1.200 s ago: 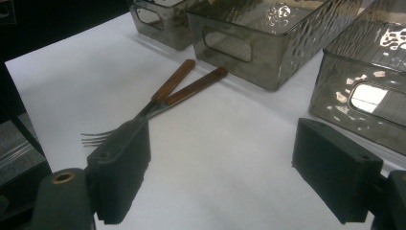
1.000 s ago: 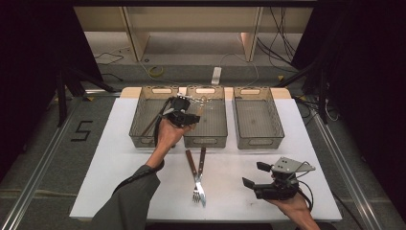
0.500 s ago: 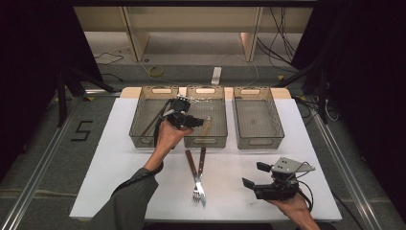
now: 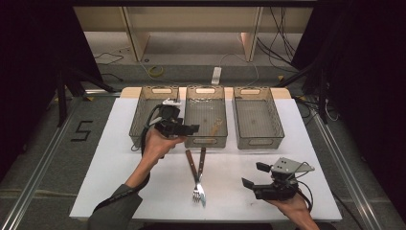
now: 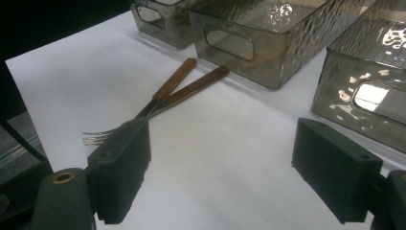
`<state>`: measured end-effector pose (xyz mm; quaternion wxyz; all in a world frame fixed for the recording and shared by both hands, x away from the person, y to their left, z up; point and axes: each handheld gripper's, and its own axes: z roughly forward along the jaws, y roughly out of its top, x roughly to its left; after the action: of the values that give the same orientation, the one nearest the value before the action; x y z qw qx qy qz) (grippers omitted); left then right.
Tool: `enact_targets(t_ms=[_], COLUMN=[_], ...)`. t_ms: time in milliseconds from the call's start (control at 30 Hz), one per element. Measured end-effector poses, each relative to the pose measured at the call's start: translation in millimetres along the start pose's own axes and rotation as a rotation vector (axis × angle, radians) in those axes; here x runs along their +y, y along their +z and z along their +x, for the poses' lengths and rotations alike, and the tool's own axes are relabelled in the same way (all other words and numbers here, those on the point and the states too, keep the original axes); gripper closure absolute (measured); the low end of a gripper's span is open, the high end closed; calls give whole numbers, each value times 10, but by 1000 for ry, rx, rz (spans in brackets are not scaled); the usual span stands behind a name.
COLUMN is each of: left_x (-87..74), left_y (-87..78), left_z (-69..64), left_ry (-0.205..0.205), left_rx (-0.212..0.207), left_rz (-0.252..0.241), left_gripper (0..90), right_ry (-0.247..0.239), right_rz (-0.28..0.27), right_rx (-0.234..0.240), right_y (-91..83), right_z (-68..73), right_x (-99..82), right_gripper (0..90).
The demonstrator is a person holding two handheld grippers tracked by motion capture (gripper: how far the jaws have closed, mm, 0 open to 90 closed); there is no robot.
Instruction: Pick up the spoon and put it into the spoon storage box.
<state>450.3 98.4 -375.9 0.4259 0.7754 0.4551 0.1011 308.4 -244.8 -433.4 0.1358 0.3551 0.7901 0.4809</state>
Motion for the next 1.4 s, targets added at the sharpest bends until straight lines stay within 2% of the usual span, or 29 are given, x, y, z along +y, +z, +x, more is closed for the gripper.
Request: enact_targets(t_ms=[133, 267, 367, 467, 567, 767, 900, 967, 1200, 1400], left_x=[-89, -183, -246, -315, -388, -522, -629, -696, -845, -921], left_y=[-114, -227, -264, -306, -337, -404, -434, -441, -479, -549], left_z=[-17, -31, -44, -51, -62, -62, -68, -67, -15, -10], left_ry=[24, 27, 42, 33, 42, 51, 48, 64, 39, 46], left_rx=[3, 9, 0, -6, -13, -38, -52, -45, -41, -49], left_rz=[-1, -29, -24, -36, -38, -65, -84, -88, -99, -104], left_gripper=[236, 212, 207, 199, 195, 180, 178, 176, 172, 171], right_ry=[-3, -1, -8, -12, -15, -14, -32, -36, -40, -52], right_rz=[0, 0, 4, 7, 9, 10, 23, 26, 28, 41], right_rx=[4, 7, 12, 19, 22, 27, 36, 40, 50, 57], right_y=[4, 16, 42, 66, 85, 119, 176, 195, 254, 352], right_z=[3, 10, 27, 46, 49, 37, 37, 44, 43, 60], right_x=[0, 7, 13, 23, 39, 75, 95, 107, 146, 192], right_gripper=[217, 218, 218, 218, 218, 218, 218, 218, 220, 222])
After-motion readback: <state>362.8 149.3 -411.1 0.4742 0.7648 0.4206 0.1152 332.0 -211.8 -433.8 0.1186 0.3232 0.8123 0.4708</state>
